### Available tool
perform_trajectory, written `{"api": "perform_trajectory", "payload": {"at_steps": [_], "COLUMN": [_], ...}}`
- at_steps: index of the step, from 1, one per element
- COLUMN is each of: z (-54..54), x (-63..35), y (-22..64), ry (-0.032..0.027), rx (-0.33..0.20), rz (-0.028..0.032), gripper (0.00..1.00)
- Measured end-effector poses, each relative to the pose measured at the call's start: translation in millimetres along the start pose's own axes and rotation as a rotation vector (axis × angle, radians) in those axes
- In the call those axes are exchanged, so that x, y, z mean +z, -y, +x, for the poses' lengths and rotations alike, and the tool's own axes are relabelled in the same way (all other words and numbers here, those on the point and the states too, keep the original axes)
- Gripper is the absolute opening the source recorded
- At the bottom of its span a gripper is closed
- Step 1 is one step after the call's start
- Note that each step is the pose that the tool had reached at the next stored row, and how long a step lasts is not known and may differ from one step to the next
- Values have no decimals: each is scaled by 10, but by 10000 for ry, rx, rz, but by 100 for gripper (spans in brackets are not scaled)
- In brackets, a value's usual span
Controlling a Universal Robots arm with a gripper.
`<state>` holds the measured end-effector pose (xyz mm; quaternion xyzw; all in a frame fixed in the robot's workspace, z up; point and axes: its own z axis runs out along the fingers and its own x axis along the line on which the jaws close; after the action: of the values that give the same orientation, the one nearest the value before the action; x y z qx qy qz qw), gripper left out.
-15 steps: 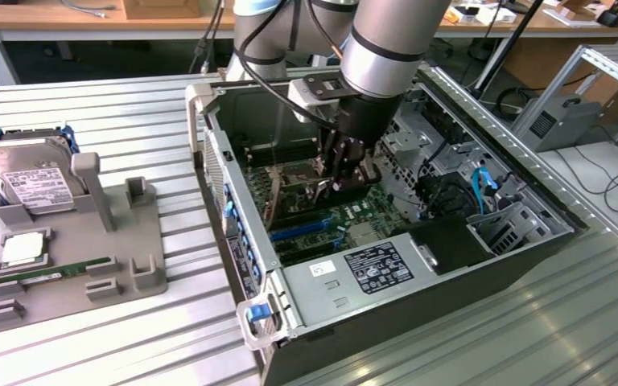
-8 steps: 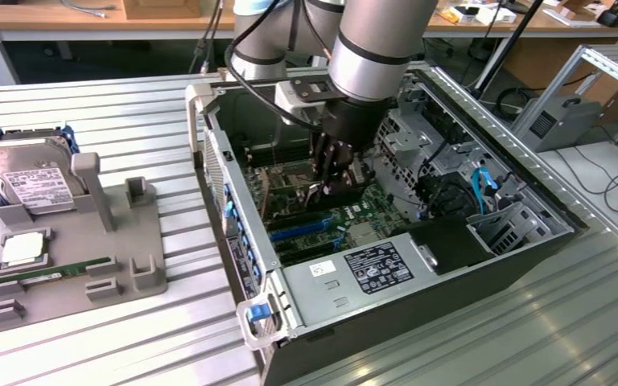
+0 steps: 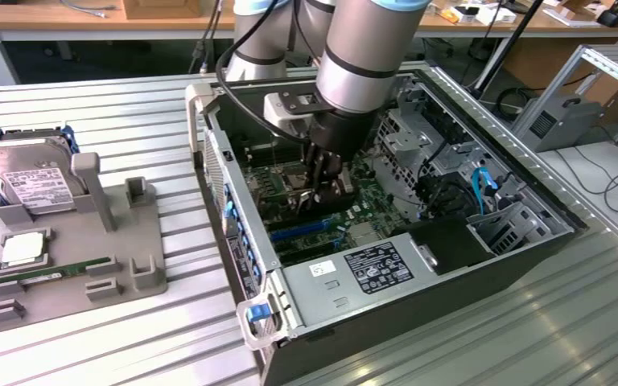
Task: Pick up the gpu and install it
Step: 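Insert the gpu into the slot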
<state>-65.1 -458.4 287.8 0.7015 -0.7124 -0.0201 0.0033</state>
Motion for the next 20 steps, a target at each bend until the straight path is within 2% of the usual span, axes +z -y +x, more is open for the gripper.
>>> {"api": "perform_trajectory", "payload": {"at_steps": [5,20], "z": [20,27], "x": [52,62], "y": [-45,-48], "ry": [1,0], "rx": [-1,-1], "rz": [-1,0], "gripper": [27,27]}}
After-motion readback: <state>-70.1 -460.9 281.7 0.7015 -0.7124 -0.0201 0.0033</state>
